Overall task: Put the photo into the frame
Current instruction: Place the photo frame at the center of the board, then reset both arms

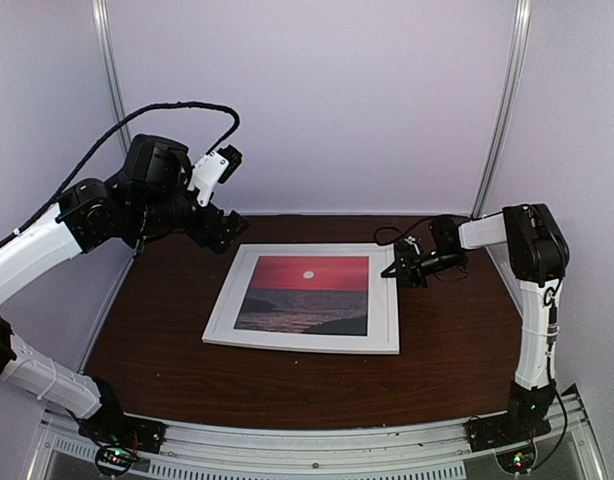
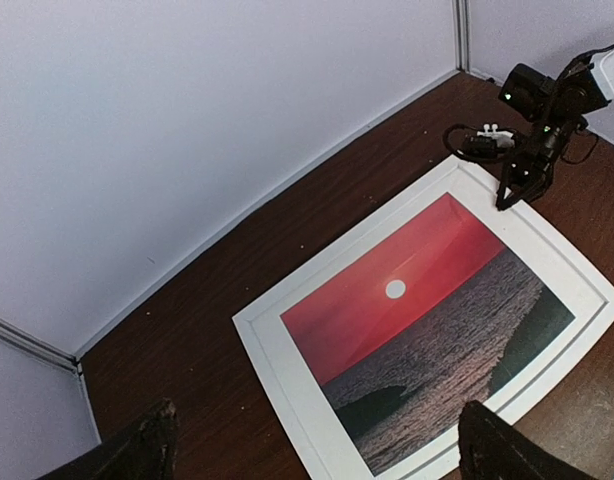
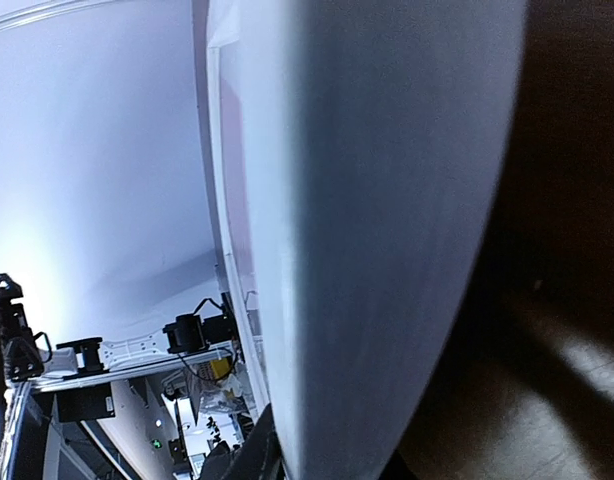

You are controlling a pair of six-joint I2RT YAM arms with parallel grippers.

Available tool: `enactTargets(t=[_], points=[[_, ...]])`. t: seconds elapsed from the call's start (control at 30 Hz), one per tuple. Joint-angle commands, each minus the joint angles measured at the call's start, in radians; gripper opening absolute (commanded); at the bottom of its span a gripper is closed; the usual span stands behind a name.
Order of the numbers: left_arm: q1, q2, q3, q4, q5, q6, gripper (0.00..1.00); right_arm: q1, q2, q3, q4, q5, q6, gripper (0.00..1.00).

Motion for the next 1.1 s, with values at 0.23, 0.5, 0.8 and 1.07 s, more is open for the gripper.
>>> enactTargets(t=[0.23,0.5,0.8,1.07], points=[[0.006,-0.014,-0.025,0.034,0.003,-0.027,0.98,-0.052,0.014,0.029,-0.002,0.165,-0.049,0.34],[0.009,-0.014,-0.051,0.008,-0.094,-0.084,0.98,-0.099,-0.178,-0.009,-0.161,0.527,-0.125,0.63],[0.157,-0.048,-0.145,0.013,-0.032,-0.23,0.98,-0.057,-0.512,-0.073,-0.284,0.982,-0.193,0.92],[0.364,-0.162,-0.414,0.149,0.047,-0.346,0.98,0.086,-0.806,-0.209,-0.228,1.248,-0.225,0.98]])
